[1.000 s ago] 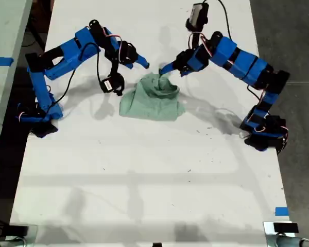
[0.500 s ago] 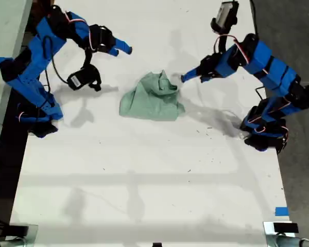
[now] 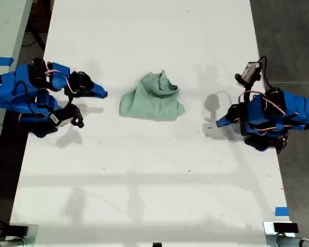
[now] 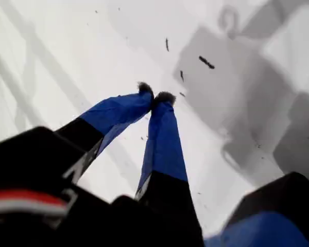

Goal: Fold t shirt

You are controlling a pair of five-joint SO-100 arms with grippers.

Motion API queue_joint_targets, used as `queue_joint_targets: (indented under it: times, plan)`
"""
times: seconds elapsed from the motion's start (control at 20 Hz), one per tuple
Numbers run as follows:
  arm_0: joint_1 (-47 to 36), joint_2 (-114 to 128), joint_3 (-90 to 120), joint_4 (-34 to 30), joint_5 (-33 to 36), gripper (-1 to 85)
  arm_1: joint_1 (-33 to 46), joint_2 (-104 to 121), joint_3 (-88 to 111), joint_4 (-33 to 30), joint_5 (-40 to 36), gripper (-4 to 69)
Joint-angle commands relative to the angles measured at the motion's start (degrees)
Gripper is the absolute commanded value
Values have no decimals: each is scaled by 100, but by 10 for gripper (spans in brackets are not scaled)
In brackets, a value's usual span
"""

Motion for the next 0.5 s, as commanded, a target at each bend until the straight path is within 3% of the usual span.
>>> queue_joint_targets:
  times: [0.0, 0.1, 0.25, 0.35, 0.45]
  plan:
    - [211, 457, 1239, -668, -492, -2, -413, 554, 264, -141, 88, 22]
    - [431, 1503, 2188, -817, -791, -2, -448, 896, 580, -272, -26, 21]
    - [870, 4298, 3639, -123, -1301, -2, -800, 1055, 1793, -940, 149, 30]
    - [976, 4271, 3990, -378, -1274, -2, -835, 1055, 2259, -1143, -211, 30]
    - [729, 4263, 3990, -26, -1213, -2, -747, 1037, 2522, -1274, -457, 42]
